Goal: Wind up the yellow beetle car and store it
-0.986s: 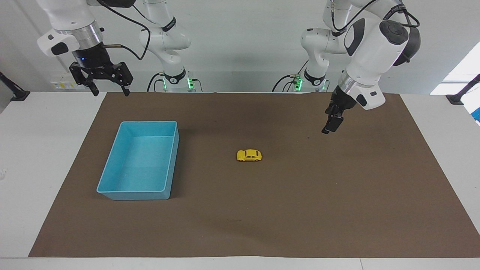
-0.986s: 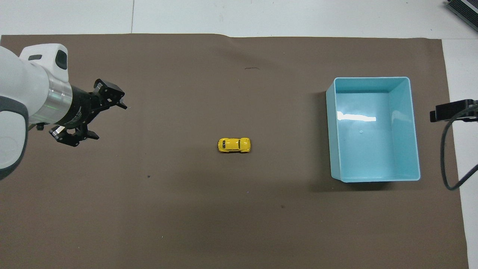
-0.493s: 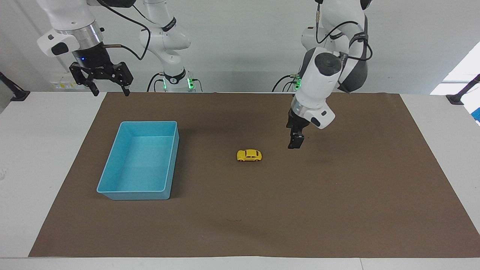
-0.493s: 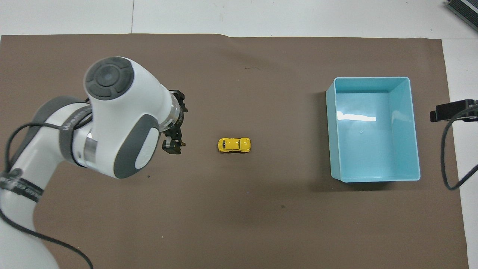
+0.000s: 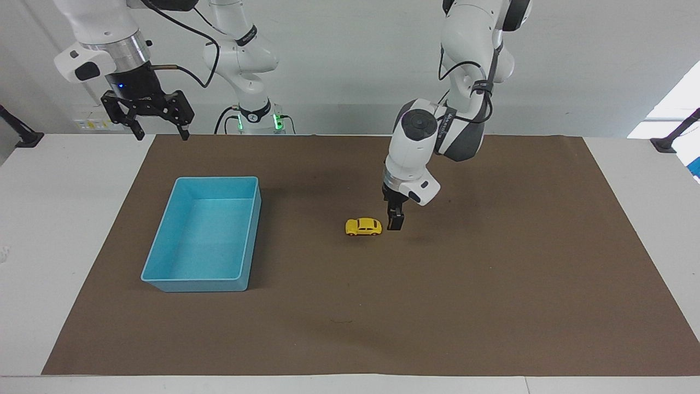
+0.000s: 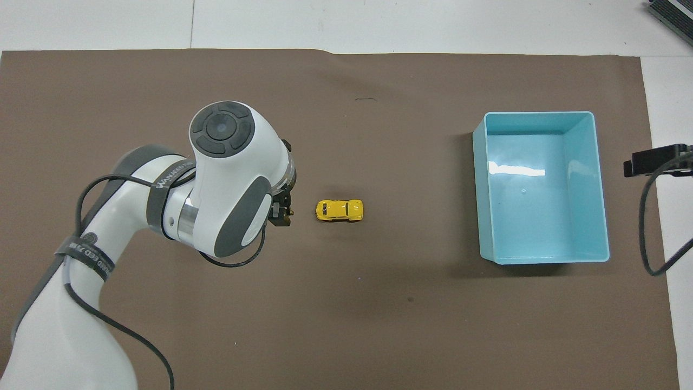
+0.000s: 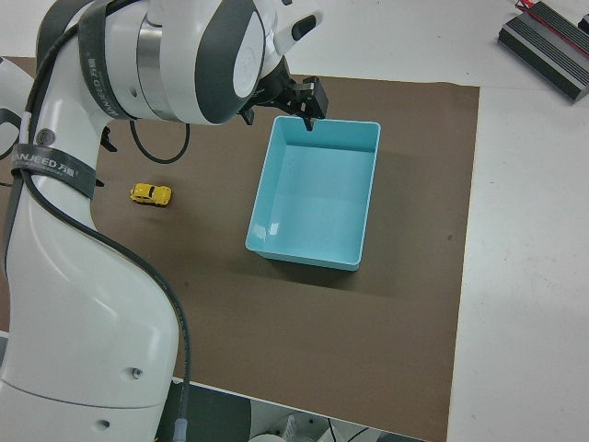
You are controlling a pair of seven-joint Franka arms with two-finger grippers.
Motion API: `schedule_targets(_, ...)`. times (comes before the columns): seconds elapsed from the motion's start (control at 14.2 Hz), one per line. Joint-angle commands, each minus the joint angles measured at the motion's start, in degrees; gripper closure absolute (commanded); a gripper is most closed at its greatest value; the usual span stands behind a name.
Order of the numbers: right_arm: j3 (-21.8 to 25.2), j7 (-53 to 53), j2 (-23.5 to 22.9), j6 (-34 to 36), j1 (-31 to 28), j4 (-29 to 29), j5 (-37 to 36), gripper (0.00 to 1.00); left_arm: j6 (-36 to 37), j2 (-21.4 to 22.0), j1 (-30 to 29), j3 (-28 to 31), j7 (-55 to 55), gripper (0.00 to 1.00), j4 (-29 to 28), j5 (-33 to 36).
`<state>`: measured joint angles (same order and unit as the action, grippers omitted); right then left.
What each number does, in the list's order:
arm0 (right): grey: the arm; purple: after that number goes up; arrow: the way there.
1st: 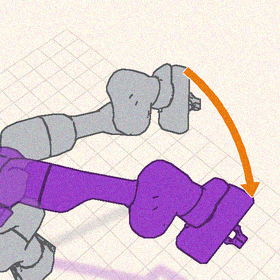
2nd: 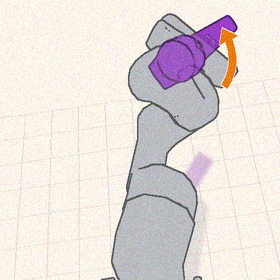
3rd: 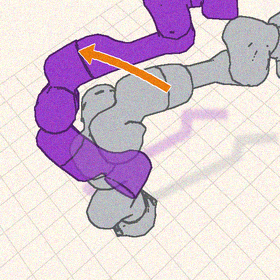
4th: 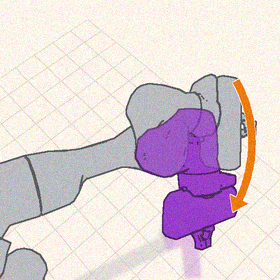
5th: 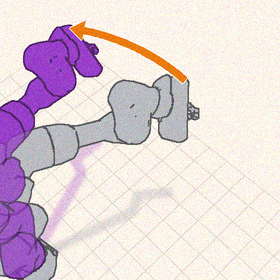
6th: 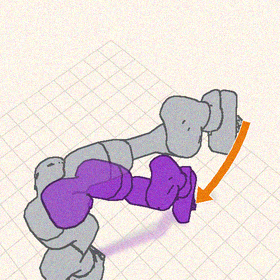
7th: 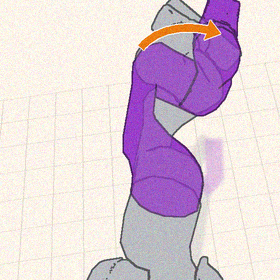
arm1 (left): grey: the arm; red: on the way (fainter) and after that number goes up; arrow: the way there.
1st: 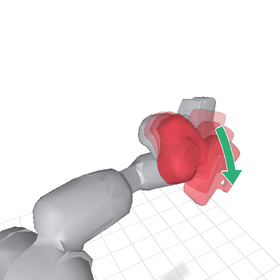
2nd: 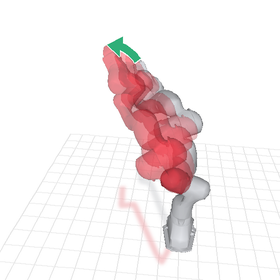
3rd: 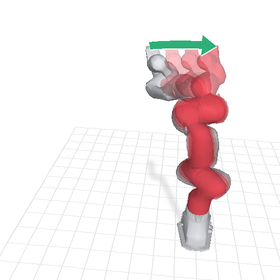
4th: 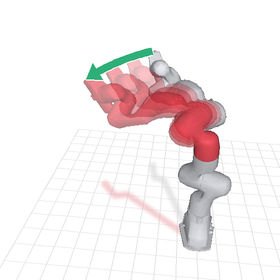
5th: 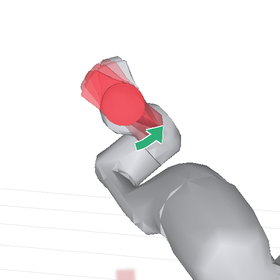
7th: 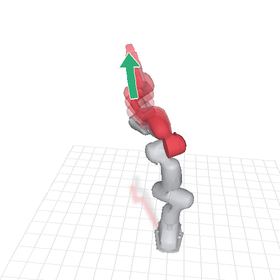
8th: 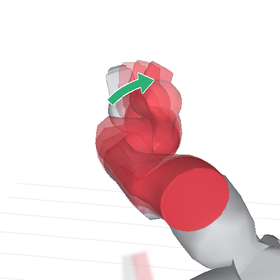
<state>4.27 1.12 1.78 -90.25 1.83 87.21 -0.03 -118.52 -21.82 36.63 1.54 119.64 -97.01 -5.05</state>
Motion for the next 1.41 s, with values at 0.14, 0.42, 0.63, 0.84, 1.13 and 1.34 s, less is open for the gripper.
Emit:
schedule_targets(0.14, -0.84, 0.02, 0.77, 0.61, -1.12, 0.33, 0.82, 0.0, -0.74, -6.3, 4.15, 1.01, 4.81, 0.0, 5.17, 3.38)
schedule_targets(0.42, -0.75, 0.02, 0.77, 0.61, -1.12, 0.33, 0.82, 0.0, -3.47, -7.09, 3.89, 0.93, 4.98, 0.0, 4.9, 3.3)
schedule_targets(0.63, -0.75, 0.02, 0.77, 0.61, -1.12, 0.33, 0.82, 0.0, -2.95, -7.71, 4.23, 1.01, 6.04, 0.0, 4.82, 3.38)
schedule_targets(0.84, -0.75, 0.02, 0.77, 0.61, -1.04, 0.33, 0.82, 0.0, -3.21, -7.88, 4.41, 1.01, 7.09, 0.0, 4.99, 3.38)
schedule_targets(1.13, -0.75, 0.02, 0.77, 0.61, -1.12, 0.33, 0.82, 0.0, -3.03, -8.59, 4.41, 1.01, 7.09, 0.0, 5.08, 3.74)
schedule_targets(1.34, -0.66, 0.02, 0.77, 0.61, -1.12, 0.33, 0.82, 0.0, -3.03, -8.5, 4.33, 1.01, 7.18, 0.0, 4.99, 3.56)
